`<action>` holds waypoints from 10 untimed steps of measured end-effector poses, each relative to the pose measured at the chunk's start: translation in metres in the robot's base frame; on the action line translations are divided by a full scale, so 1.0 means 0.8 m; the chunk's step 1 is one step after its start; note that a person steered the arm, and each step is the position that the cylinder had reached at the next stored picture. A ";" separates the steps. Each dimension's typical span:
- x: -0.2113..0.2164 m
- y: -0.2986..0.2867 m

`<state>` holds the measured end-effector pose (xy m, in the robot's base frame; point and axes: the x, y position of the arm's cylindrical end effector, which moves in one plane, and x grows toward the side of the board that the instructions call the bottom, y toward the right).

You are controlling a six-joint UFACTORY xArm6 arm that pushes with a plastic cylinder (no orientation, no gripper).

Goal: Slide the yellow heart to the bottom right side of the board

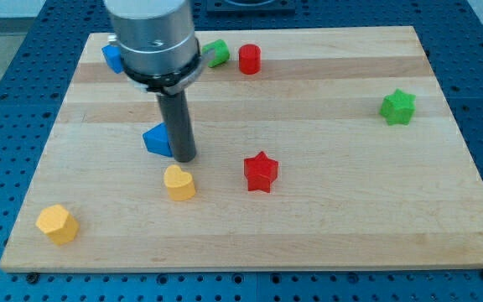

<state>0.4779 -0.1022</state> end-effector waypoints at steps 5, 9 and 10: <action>0.076 -0.025; 0.154 -0.018; 0.116 0.016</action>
<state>0.5705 -0.0893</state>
